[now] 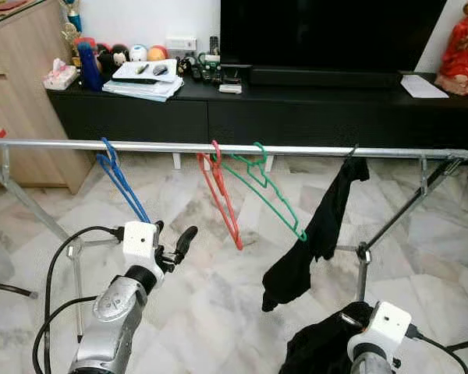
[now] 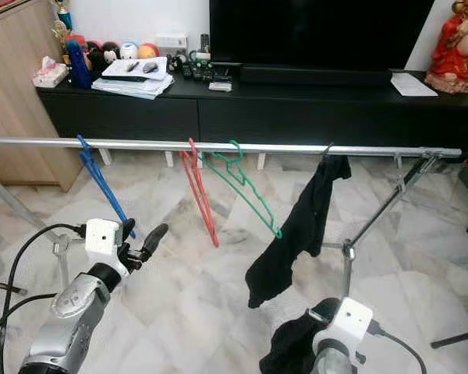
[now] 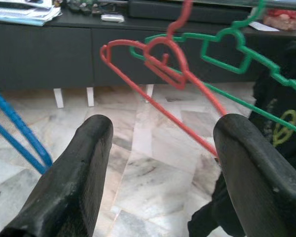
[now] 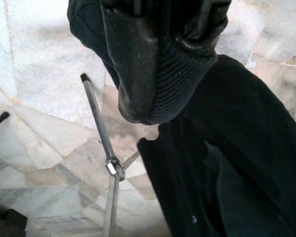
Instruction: Hang hanger
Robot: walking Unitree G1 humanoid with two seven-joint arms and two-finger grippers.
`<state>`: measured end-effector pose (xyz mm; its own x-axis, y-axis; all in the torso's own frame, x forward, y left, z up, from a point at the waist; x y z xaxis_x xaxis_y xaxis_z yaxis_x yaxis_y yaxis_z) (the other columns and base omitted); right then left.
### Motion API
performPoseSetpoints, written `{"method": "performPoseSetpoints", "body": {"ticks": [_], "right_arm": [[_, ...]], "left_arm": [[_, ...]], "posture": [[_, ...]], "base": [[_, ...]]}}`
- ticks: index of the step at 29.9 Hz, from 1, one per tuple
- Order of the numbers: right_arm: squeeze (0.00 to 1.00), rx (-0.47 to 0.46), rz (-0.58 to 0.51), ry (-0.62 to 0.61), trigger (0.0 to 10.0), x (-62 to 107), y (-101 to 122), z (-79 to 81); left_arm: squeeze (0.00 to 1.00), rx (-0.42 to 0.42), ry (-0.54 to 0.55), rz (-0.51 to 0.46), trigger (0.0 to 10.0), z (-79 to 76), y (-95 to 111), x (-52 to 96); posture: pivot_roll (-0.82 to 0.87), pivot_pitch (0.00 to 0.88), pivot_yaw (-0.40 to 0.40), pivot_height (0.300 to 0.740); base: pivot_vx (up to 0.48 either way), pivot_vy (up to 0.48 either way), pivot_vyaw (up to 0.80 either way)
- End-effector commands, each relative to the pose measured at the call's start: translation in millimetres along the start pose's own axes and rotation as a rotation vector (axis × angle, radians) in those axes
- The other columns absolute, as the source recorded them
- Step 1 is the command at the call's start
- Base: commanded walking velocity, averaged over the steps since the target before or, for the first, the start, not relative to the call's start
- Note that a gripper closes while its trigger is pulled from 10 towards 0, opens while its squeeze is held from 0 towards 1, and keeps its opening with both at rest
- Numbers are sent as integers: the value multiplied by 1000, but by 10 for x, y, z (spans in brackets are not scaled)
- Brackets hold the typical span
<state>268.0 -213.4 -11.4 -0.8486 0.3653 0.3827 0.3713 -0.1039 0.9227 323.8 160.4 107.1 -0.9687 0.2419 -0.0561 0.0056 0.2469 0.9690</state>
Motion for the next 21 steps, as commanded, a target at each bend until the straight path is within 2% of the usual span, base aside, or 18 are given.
{"method": "performPoseSetpoints", "body": {"ticks": [1, 12, 17, 21], "right_arm": [[0, 4, -27, 7, 10000, -17, 58, 27], [0, 14, -27, 15, 10000, -11, 50, 55], [0, 16, -26, 16, 10000, -13, 46, 57], [0, 18, -25, 19, 10000, -14, 41, 63]], "left_arm": [[0, -21, -11, 18, 10000, -12, -11, 6], [0, -29, -19, 13, 10000, -18, 4, 8], [0, -27, -50, 13, 10000, -64, 17, 8], [0, -40, -95, 60, 10000, -122, -35, 7]], "posture": [[-90, 107, -10, 740], [-88, 109, -10, 740], [-85, 110, -11, 740], [-83, 110, -12, 740]], "base": [[326, 0, 0], [326, 0, 0], [0, 0, 0], [0, 0, 0]]}}
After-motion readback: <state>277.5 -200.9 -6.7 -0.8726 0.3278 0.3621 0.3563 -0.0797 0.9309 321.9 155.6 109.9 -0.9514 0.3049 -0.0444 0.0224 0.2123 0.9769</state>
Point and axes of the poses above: a point about 5 cm out from each wrist's last joint towards the gripper, its own x axis pointing back from the gripper into the wrist, its own y axis along the axis of the wrist's last joint, z = x × y, the point moved 2 cm from there along -x, pointing out of the wrist towards the gripper, and after that the axes turned 10 degrees about x, right-handed, at the moved point
